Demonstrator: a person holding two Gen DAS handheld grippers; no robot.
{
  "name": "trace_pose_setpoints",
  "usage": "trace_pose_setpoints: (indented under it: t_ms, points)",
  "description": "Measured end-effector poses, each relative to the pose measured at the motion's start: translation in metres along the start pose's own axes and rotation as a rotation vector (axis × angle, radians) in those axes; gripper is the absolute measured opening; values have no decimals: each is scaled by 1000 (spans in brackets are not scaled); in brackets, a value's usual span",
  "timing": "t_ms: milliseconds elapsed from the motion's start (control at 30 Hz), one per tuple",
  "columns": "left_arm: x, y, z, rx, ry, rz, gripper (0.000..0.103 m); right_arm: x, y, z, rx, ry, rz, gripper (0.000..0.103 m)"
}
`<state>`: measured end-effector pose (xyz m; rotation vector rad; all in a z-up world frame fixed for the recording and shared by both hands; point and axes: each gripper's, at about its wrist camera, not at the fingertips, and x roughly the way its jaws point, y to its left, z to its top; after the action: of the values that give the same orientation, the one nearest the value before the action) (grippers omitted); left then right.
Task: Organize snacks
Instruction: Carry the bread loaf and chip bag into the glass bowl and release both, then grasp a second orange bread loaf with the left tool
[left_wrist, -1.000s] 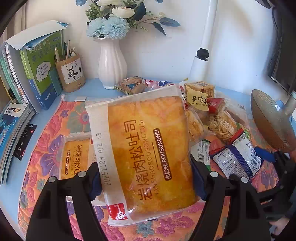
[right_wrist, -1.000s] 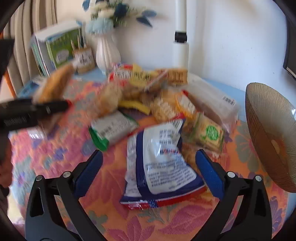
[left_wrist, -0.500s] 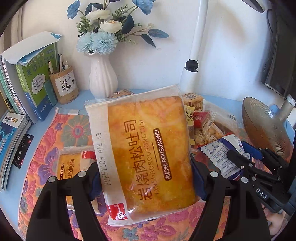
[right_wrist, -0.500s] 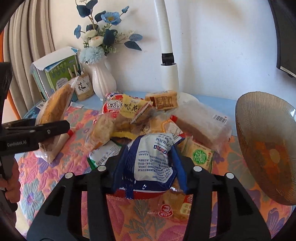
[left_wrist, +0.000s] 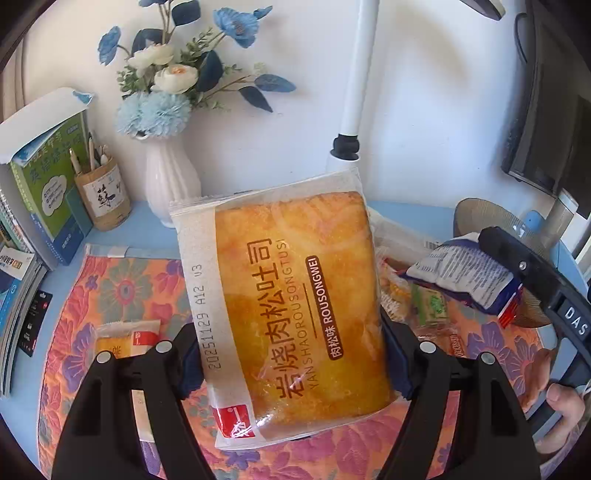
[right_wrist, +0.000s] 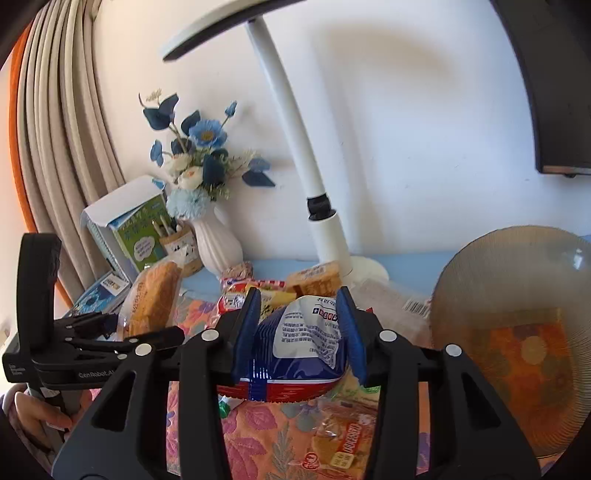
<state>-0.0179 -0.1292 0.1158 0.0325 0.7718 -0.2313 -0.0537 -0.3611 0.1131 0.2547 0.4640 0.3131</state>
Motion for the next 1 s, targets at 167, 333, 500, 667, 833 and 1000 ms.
trace_pose_setpoints:
  t_ms: [167, 333, 500, 667, 833, 1000]
  points:
    - [3, -54, 26, 85, -28, -85, 74, -25, -31, 31, 37, -29, -122, 44]
    - [26, -126, 50, 148, -11, -212, 74, -46, -89, 54, 132, -42, -251, 2]
    - [63, -194, 68, 163, 46, -348, 75, -47, -155, 57, 271, -11, -343, 10]
    - [90, -236, 66, 254, 130, -346, 98, -61, -177, 36, 311, -25, -415, 84]
    - [94, -228, 67, 247, 163, -318, 98, -52, -165, 33, 276, 9, -427, 97]
    - [84, -182, 65, 210, 161, -253, 98, -41, -130, 39, 260, 19, -391, 100]
